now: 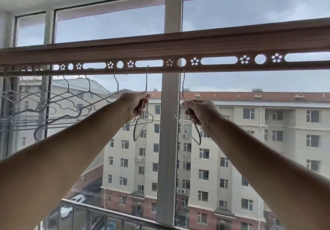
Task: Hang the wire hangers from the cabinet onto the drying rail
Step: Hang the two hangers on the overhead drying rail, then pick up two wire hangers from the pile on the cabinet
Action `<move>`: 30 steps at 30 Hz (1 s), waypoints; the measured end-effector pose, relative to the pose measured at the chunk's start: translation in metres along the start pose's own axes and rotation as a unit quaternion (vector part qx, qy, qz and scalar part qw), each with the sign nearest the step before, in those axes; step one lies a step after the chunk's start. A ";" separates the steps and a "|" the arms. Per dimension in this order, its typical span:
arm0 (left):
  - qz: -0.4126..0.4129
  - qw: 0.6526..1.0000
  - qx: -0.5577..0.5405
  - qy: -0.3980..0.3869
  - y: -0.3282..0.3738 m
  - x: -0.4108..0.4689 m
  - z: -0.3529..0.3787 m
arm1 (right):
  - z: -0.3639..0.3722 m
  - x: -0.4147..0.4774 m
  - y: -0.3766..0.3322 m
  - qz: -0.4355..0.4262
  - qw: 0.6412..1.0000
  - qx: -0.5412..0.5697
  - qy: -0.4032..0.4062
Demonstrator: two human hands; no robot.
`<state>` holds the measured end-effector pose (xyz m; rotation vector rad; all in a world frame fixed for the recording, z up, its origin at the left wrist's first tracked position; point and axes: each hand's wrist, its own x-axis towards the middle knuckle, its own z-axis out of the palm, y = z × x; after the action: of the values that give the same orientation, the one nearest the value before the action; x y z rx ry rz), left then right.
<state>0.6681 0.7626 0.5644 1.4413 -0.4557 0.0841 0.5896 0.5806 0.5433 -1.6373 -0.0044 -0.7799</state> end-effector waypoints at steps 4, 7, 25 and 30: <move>0.003 1.000 0.009 -0.001 -0.001 -0.007 -0.002 | 0.001 -0.003 -0.002 -0.001 1.000 0.000 0.002; -0.002 1.000 0.008 0.002 -0.004 -0.013 -0.008 | 0.000 -0.011 -0.004 0.005 1.000 -0.007 -0.008; -0.086 0.992 0.087 -0.041 -0.152 -0.144 -0.023 | -0.050 -0.153 0.113 0.087 0.990 -0.113 -0.022; -0.014 0.978 0.178 -0.108 -0.210 -0.192 0.006 | -0.073 -0.216 0.158 0.080 0.985 -0.151 -0.024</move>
<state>0.5596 0.7687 0.3016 1.8194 -0.6206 -0.0163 0.4545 0.5677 0.3014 -1.9163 0.2167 -0.6394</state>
